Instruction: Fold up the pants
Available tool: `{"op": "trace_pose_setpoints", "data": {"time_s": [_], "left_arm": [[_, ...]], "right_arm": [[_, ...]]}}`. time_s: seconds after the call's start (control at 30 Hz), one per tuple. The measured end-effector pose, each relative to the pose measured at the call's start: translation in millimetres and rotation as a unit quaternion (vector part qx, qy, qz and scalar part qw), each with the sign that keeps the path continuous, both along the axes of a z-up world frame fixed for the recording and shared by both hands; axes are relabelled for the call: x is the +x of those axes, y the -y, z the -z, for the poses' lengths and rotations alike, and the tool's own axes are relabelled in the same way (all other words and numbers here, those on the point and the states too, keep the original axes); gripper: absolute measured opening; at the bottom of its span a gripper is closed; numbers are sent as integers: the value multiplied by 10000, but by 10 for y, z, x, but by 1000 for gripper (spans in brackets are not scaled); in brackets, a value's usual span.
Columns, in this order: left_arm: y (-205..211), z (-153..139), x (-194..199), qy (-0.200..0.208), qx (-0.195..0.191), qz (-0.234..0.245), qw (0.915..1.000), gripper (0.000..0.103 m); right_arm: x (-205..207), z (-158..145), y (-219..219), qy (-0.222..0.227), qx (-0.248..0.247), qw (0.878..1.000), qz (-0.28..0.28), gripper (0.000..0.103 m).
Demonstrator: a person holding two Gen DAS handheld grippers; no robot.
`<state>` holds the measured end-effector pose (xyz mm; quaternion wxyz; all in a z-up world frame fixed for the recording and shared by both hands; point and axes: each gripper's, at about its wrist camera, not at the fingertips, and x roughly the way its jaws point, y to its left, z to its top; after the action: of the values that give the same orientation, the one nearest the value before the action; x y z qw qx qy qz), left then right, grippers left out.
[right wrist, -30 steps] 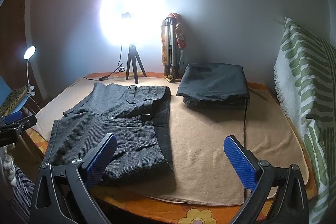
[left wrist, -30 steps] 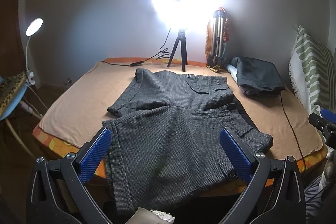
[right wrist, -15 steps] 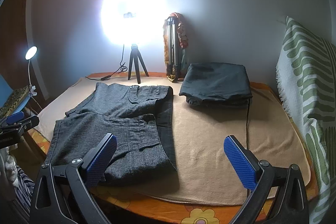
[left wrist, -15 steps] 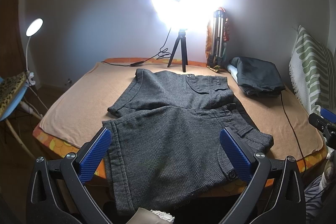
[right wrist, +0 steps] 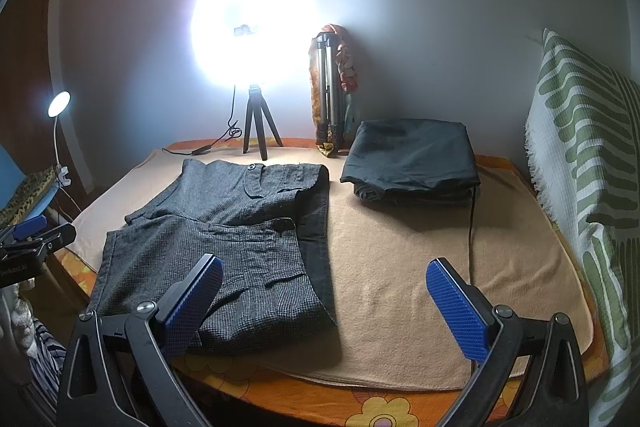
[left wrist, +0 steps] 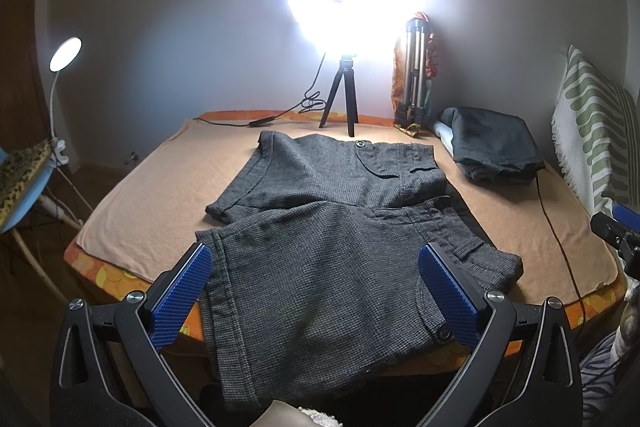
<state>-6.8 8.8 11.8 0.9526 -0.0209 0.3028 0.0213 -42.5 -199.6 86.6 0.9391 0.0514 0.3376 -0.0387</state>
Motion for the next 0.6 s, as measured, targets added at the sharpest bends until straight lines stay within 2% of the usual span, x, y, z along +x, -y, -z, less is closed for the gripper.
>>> {"op": "trace_pose_setpoints", "data": {"time_s": [0.6], "left_arm": [[-10,51,50,-106,113,-9,9999,103]], "right_arm": [[46,63,1,-90,0,9998,-154,103]]}}
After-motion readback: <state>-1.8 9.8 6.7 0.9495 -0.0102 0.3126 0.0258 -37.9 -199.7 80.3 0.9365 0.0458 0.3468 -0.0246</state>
